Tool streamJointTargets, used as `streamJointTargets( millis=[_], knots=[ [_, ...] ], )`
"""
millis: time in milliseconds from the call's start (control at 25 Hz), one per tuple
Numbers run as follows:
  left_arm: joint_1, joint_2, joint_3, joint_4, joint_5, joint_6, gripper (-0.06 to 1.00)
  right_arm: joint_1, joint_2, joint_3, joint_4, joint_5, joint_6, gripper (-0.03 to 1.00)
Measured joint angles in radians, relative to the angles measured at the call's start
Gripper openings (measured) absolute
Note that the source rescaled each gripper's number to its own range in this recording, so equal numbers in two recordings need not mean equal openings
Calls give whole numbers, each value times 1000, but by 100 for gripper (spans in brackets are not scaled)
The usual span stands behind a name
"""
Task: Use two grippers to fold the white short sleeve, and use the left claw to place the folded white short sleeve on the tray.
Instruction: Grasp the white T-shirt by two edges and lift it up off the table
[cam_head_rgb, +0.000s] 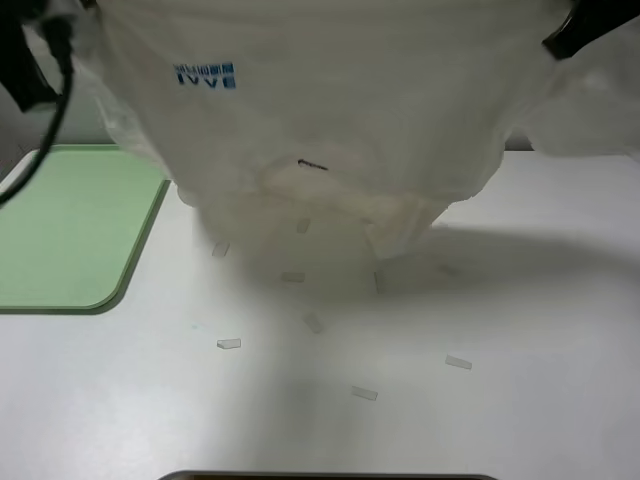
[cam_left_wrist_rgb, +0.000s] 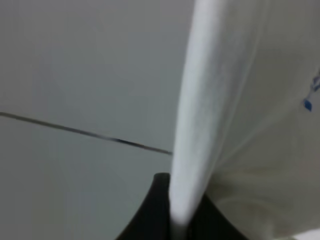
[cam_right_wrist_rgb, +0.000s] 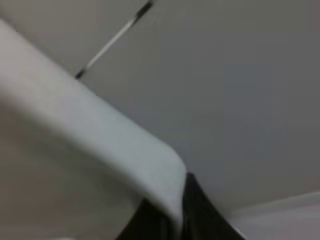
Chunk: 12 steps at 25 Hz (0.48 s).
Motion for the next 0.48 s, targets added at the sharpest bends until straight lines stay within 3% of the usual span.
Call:
streamJointTargets(
  millis=[240, 480],
  knots=[
    [-52, -196, 0, 0, -16, 56, 0, 104, -311, 0, -35, -15, -81, 0],
    [-96, -264, -34, 1, -33, 78, 0, 206, -399, -71, -119, 3, -131, 0]
  ],
)
